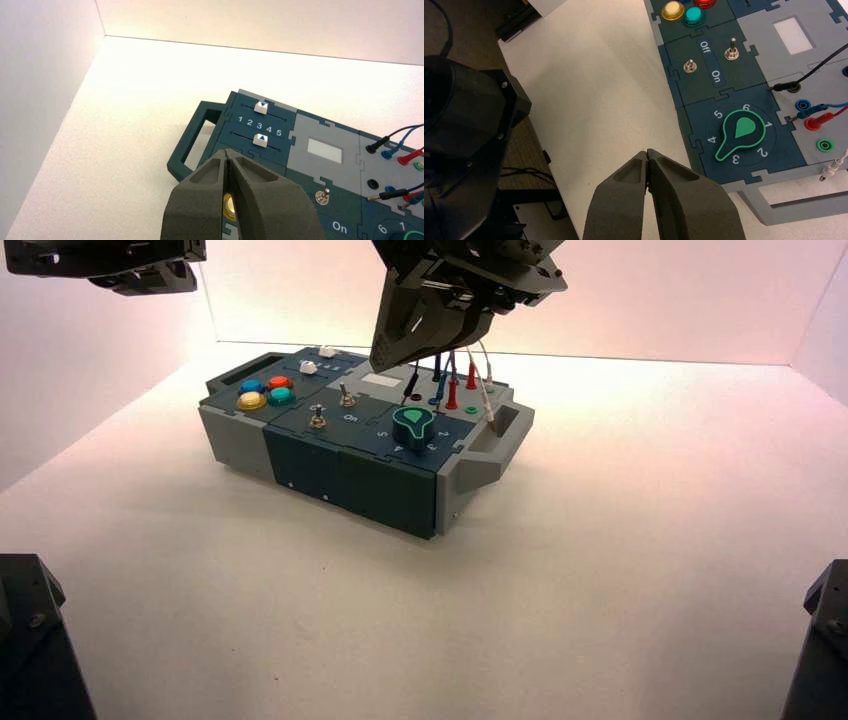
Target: Turn the knob to position 1.
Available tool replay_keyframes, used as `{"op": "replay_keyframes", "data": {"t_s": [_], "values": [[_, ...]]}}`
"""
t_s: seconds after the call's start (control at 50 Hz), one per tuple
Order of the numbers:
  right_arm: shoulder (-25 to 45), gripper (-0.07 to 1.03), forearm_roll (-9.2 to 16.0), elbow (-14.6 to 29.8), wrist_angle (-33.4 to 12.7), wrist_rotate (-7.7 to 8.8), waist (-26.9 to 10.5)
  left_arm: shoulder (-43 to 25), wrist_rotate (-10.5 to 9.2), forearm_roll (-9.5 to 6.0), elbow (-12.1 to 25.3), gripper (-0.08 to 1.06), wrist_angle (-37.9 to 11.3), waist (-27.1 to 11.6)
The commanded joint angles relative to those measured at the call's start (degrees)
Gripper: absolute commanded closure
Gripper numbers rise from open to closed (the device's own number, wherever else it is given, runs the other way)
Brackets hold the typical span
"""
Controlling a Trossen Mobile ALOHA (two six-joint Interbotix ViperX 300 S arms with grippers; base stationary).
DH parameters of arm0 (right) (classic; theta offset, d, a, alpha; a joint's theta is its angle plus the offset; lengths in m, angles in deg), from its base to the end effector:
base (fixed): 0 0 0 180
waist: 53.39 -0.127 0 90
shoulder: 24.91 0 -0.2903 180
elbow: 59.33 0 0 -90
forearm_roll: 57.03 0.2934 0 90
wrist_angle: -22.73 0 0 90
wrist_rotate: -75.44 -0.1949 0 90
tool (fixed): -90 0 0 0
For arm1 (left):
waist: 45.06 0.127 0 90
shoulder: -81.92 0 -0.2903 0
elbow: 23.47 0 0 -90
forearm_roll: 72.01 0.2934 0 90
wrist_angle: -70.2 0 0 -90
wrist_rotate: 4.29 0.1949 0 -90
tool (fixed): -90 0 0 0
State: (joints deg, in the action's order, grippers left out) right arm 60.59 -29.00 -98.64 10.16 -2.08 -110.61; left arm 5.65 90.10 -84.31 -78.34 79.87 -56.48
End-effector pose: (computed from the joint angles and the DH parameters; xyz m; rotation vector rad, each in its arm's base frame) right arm 0.1743 0.3075 0.1096 -0.1403 0.8827 0.9261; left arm 0.3129 -0.0561 0.1137 -0.0665 0.5593 -0.1219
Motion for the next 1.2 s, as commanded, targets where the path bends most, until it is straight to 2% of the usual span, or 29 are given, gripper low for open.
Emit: {"op": "replay_keyframes", "data": {"t_s": [0.02,0.48,0.8,1.04,1.2], "values": [[-0.4,0.98,0.2,0.9,0.4,-0.09,-0.4,0.1,0.18,0.09,1.4,1.01,0.7,0.4],[1.4,0.98,0.6,1.3,-0.4,-0.09,-1.0,0.1,0.18,0.09,1.4,1.00,0.7,0.4],[7.3,0.98,0.7,5.6,-1.0,0.00,-4.4,-1.3,0.18,0.09,1.4,1.00,0.7,2.0],[8.2,0.98,0.7,5.8,-1.0,-1.05,-4.5,-1.6,0.00,0.09,1.3,1.01,0.7,2.1],[9.1,0.98,0.4,6.1,-0.4,-0.88,-3.8,-1.7,-0.18,0.00,1.2,1.01,0.7,2.0]]}}
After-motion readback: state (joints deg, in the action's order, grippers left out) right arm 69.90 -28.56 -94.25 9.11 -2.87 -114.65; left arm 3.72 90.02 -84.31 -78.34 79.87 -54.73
